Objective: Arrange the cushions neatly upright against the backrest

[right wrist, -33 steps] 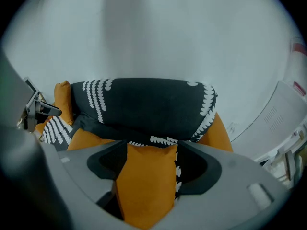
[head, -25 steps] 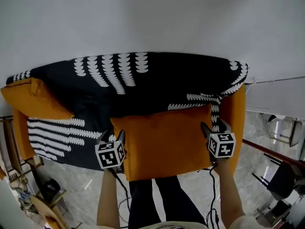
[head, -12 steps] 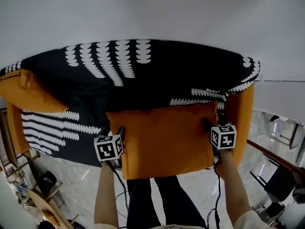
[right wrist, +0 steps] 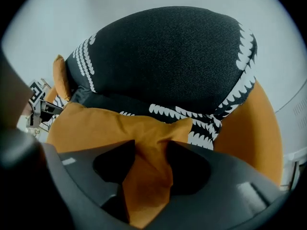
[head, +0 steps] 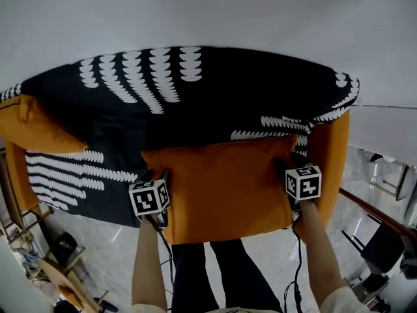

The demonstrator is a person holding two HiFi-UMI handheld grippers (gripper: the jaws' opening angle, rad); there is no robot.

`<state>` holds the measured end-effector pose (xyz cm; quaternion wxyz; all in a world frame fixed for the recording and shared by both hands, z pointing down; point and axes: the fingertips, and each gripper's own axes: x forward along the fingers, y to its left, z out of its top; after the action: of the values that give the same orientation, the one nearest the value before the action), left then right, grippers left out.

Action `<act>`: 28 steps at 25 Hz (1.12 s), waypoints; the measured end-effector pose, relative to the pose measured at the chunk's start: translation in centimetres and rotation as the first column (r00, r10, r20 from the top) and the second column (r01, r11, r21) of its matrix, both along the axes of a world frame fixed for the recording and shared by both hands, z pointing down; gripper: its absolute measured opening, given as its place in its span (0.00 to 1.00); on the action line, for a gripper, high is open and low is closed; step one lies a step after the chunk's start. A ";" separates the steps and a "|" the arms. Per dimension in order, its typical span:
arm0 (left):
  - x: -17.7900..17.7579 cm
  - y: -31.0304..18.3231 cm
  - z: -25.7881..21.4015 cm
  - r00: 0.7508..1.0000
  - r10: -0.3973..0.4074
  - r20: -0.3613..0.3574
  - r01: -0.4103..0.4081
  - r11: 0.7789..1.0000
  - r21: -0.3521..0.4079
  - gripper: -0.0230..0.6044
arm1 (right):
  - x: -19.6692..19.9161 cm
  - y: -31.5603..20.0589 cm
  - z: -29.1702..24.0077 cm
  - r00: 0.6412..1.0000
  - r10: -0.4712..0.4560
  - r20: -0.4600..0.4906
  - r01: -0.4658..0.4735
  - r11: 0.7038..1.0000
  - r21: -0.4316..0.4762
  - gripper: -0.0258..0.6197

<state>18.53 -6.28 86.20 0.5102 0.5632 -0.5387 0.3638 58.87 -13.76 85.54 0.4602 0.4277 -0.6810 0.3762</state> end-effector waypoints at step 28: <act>0.9 5.4 -8.3 0.998 0.054 -0.040 -0.051 0.996 0.070 0.05 | -0.4 6.2 -9.3 0.997 0.037 -0.067 -0.030 0.994 0.107 0.13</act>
<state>19.41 -0.88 77.93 0.4920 0.6019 -0.5249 0.3466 58.50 -7.58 76.22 0.4539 0.4754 -0.6764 0.3323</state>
